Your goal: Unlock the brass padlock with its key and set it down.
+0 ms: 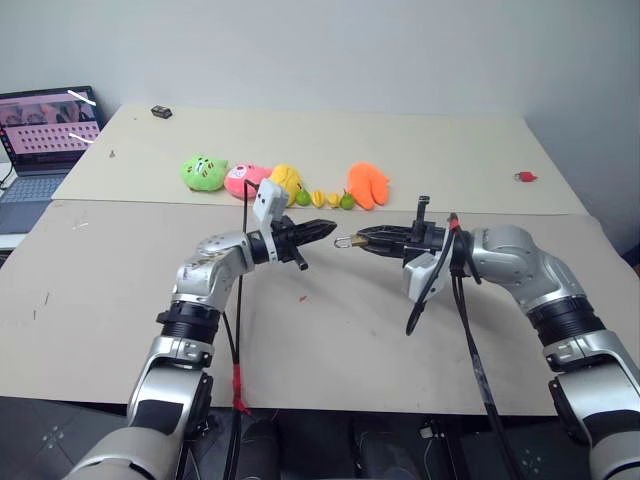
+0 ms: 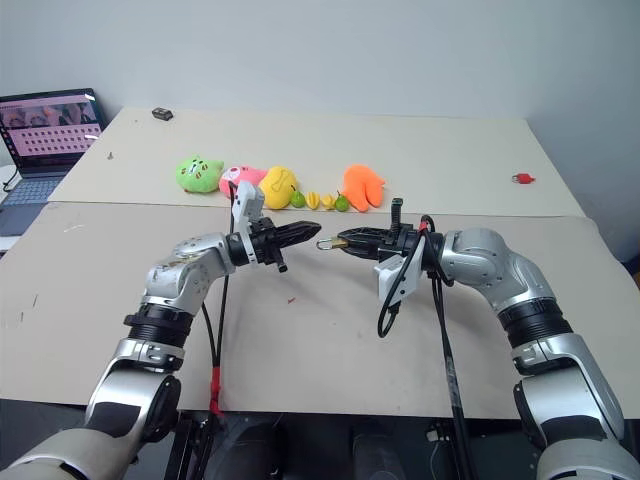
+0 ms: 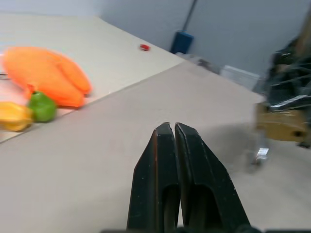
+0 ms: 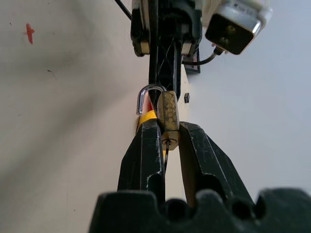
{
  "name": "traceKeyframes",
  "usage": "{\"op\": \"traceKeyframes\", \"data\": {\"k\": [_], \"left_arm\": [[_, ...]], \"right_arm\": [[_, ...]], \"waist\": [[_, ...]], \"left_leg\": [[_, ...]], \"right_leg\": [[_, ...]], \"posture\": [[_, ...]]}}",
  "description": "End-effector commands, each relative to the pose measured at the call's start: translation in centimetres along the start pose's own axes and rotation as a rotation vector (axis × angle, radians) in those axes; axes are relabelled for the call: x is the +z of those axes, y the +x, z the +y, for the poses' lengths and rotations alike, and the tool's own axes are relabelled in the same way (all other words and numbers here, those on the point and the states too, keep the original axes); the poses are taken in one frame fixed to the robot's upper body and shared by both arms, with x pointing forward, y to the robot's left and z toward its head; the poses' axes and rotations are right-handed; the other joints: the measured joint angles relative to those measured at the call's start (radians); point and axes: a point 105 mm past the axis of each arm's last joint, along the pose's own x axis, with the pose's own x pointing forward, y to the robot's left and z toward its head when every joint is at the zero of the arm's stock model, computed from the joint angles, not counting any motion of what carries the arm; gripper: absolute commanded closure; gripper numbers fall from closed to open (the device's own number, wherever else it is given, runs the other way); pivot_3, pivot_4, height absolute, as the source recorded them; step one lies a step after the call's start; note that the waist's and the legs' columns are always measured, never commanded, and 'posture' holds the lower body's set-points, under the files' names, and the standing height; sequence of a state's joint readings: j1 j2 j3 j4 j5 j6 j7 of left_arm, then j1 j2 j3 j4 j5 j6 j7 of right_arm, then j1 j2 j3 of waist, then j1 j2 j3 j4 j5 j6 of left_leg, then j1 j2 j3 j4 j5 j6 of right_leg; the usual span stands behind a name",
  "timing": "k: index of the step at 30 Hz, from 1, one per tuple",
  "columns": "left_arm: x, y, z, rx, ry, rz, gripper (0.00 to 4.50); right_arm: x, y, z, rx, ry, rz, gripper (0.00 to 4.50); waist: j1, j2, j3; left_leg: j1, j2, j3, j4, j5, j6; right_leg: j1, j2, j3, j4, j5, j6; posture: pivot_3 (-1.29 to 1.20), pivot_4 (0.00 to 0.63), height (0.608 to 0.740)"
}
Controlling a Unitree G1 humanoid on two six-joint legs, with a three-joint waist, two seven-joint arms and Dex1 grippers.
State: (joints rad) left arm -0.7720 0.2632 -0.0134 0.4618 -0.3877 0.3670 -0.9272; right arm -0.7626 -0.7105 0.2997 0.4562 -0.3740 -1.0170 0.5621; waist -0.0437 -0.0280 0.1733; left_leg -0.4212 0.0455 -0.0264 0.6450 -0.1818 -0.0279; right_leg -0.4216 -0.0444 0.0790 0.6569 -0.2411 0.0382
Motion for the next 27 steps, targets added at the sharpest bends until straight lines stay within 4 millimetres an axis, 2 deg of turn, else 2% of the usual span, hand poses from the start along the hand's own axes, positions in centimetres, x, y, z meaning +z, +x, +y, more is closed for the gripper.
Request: {"op": "traceKeyframes", "data": {"k": [1,7,10,13,17,21,23,27], "left_arm": [[2.3,0.3,0.6,0.03,0.069,-0.073,4.34],[2.7,0.2,1.1,0.052,0.048,-0.094,4.34],[3.5,-0.3,1.7,0.083,0.012,-0.118,4.34],[4.7,-1.0,2.0,0.089,-0.064,-0.153,4.34],[5.4,-2.0,0.7,-0.001,-0.133,-0.136,4.34],[4.2,-4.5,-1.6,-0.15,-0.244,-0.009,4.34],[3.3,-6.0,-2.0,-0.172,-0.274,0.051,4.34],[0.3,-9.9,-2.4,-0.172,-0.207,0.213,4.34]], "right_arm": [[0.3,-0.5,-2.0,-0.072,-0.042,-0.006,4.38],[0.0,-0.5,-1.6,-0.076,-0.027,0.011,4.38],[-0.1,0.1,-0.1,-0.064,0.0,0.022,4.38],[-1.2,0.8,2.9,0.015,-0.014,0.078,4.38],[-2.8,1.8,3.7,-0.007,-0.021,0.141,4.38],[-4.0,3.1,3.3,-0.039,-0.073,0.174,4.38],[-4.3,3.4,3.1,-0.048,-0.097,0.178,4.38],[-3.7,3.5,3.0,-0.058,-0.113,0.129,4.38]], "waist": [[0.0,0.0,0.0],[0.0,0.0,0.0],[0.0,0.0,0.0],[0.0,0.0,0.0],[-0.003,0.0,0.0],[-0.016,0.0,0.0],[-0.024,0.0,0.0],[-0.03,0.0,0.0]], "left_leg": [[0.0,0.0,0.0,0.0,0.0,0.0],[0.0,0.0,0.0,0.0,0.0,0.0],[0.0,0.0,0.0,0.0,0.0,0.0],[0.0,0.0,0.0,0.0,0.0,0.0],[0.0,0.0,0.0,0.0,0.0,0.0],[0.0,0.0,0.0,-0.001,0.001,-0.001],[0.001,0.0,0.0,-0.002,0.001,-0.002],[0.001,0.0,0.0,-0.003,0.001,-0.002]], "right_leg": [[0.0,0.0,0.0,0.0,0.0,0.0],[0.0,0.0,0.0,0.0,0.0,0.0],[0.0,0.0,0.0,0.0,0.0,0.0],[0.0,0.0,0.0,0.001,0.0,0.0],[-0.001,0.0,0.0,0.001,0.0,0.0],[-0.002,0.0,0.0,0.001,0.0,0.0],[-0.002,0.0,0.0,0.002,0.0,0.0],[-0.002,0.0,0.0,0.003,-0.001,-0.001]], "posture": [[0.0,0.15,0.717],[0.0,0.15,0.717],[0.0,0.15,0.717],[0.0,0.15,0.717],[0.0,0.15,0.717],[0.0,0.15,0.717],[0.0,0.15,0.717],[0.0,0.15,0.717]]}}
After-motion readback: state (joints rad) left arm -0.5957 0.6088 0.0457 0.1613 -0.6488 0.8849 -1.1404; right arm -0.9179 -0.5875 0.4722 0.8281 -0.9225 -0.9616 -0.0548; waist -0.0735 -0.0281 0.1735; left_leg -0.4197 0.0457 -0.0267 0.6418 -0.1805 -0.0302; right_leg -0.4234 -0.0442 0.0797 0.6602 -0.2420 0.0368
